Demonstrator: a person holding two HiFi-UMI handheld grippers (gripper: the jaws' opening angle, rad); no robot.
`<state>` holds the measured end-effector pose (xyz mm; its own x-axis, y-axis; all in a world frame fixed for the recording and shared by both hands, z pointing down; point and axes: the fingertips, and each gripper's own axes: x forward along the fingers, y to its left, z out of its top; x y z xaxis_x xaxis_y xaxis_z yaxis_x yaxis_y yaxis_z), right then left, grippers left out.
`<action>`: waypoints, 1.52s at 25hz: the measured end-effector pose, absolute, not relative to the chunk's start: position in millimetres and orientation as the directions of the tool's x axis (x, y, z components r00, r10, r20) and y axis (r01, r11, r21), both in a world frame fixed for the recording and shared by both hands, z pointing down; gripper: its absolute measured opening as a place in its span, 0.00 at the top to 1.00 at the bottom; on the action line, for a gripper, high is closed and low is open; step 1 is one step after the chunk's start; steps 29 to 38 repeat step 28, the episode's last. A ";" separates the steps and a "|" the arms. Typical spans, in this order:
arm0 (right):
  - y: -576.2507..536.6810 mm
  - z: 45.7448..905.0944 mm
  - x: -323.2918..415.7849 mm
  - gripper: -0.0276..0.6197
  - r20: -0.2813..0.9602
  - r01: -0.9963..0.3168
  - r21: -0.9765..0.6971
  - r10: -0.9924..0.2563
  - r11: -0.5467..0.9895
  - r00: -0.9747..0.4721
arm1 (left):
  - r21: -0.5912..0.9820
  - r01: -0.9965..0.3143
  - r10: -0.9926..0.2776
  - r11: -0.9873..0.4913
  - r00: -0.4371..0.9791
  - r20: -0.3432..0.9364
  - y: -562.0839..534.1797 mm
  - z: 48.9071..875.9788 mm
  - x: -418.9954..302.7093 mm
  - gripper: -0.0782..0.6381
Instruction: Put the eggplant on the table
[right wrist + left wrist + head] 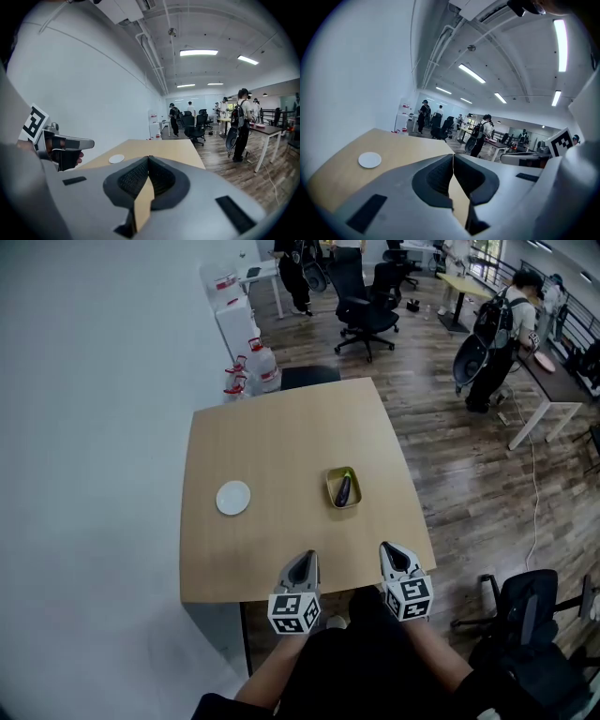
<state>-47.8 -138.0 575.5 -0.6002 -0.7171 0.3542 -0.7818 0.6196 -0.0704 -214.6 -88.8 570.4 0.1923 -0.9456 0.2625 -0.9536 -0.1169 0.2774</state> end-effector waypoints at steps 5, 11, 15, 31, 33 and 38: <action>-120.4 569.3 -53.5 0.86 0.340 -0.769 -0.019 -0.720 0.638 -0.606 | 0.254 -0.961 -0.951 -0.109 0.175 0.255 -74.5 574.4 -218.5 0.87; -115.0 563.4 -60.2 0.86 0.316 -0.771 -0.011 -0.729 0.637 -0.607 | 0.229 -0.967 -0.956 -0.111 0.167 0.240 -65.2 572.6 -224.3 0.87; -118.2 559.7 -52.9 0.86 0.305 -0.779 -0.007 -0.741 0.627 -0.598 | 0.206 -0.973 -0.961 -0.107 0.154 0.228 -64.5 566.1 -227.2 0.87; -123.5 540.6 -69.2 0.86 0.278 -0.751 0.037 -0.728 0.660 -0.626 | 0.252 -0.964 -0.960 -0.087 0.148 0.236 -75.1 561.3 -238.8 0.87; -123.5 540.6 -69.2 0.86 0.278 -0.751 0.037 -0.728 0.660 -0.626 | 0.252 -0.964 -0.960 -0.087 0.148 0.236 -75.1 561.3 -238.8 0.87; -123.5 540.6 -69.2 0.86 0.278 -0.751 0.037 -0.728 0.660 -0.626 | 0.252 -0.964 -0.960 -0.087 0.148 0.236 -75.1 561.3 -238.8 0.87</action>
